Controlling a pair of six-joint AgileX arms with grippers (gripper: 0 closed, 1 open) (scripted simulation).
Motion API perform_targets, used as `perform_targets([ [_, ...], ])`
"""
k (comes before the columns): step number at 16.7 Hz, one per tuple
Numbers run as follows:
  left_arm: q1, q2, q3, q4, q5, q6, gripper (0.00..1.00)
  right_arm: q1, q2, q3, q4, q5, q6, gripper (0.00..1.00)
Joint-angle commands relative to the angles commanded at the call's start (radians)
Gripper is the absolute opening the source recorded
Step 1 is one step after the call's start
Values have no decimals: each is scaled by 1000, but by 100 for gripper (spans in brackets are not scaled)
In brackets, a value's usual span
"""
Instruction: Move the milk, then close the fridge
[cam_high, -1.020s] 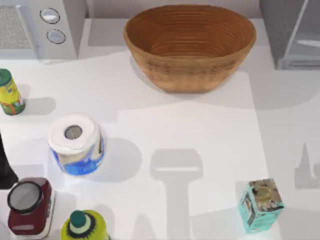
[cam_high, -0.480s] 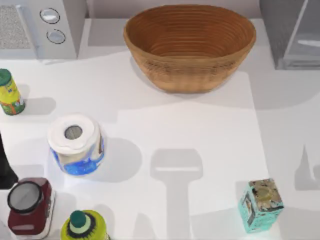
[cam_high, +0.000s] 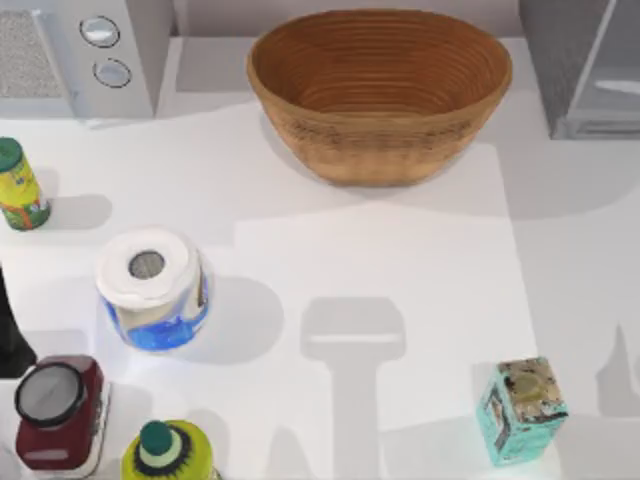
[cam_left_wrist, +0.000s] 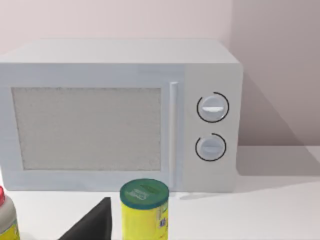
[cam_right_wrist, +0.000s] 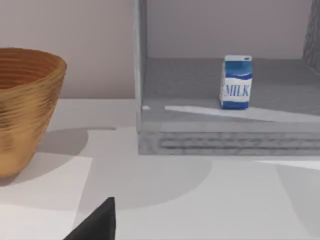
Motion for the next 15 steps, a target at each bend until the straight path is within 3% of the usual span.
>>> perform_targets([
  [8, 0, 0, 0, 0, 0, 0, 100, 3, -346, 283, -640, 2, -6, 100],
  [15, 0, 0, 0, 0, 0, 0, 100, 4, -502, 413, -896, 4, -5, 100],
])
